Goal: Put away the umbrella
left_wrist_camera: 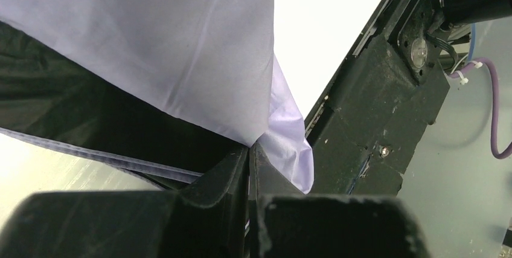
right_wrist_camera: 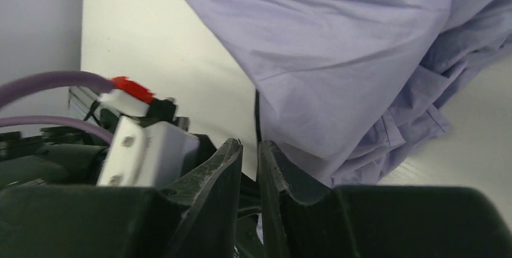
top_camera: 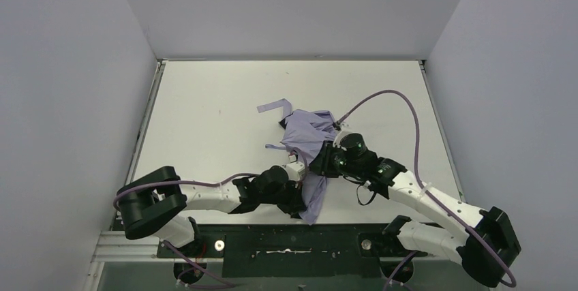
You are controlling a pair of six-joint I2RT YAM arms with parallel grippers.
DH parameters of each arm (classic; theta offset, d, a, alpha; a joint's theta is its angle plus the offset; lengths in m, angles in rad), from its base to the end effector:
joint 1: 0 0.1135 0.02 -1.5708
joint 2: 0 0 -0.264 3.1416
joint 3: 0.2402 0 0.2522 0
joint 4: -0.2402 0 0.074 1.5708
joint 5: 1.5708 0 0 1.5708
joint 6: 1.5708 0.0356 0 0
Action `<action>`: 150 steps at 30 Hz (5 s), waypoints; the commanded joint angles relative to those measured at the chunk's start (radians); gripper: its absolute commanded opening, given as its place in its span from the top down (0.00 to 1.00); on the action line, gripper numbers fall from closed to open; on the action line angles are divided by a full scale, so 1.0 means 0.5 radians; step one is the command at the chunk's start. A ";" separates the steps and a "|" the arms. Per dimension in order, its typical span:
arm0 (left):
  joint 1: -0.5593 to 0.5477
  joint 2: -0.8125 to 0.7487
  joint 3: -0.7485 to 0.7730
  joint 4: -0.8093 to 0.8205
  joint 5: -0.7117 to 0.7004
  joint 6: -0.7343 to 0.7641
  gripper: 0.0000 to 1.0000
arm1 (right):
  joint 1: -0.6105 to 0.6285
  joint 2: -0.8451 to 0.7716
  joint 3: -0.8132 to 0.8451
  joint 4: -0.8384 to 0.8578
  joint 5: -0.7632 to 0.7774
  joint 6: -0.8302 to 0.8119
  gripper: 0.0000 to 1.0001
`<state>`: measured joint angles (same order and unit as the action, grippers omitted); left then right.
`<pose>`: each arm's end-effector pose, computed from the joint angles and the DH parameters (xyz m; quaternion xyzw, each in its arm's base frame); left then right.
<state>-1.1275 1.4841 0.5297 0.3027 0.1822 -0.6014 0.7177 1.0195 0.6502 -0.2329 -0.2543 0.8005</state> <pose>0.1119 -0.2506 0.1452 0.2711 0.8513 -0.3889 0.2247 0.1607 0.1522 0.2445 -0.0226 0.8795 0.3993 0.2578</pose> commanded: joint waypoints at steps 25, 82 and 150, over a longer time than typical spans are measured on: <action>0.164 -0.989 0.291 -0.742 -0.315 0.155 0.45 | 0.202 0.345 -0.675 0.431 0.410 0.212 0.83; 1.051 0.565 1.935 -0.850 0.827 -0.330 1.00 | 0.273 0.222 -0.676 0.275 0.586 0.239 0.82; -0.045 0.129 -0.185 0.939 -0.284 0.062 0.91 | 0.170 0.059 0.306 -0.450 0.622 -0.140 0.62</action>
<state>-1.1400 1.5471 0.4141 0.7380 0.0380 -0.5720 0.8055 1.0355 0.7620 -0.4618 0.0837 0.7654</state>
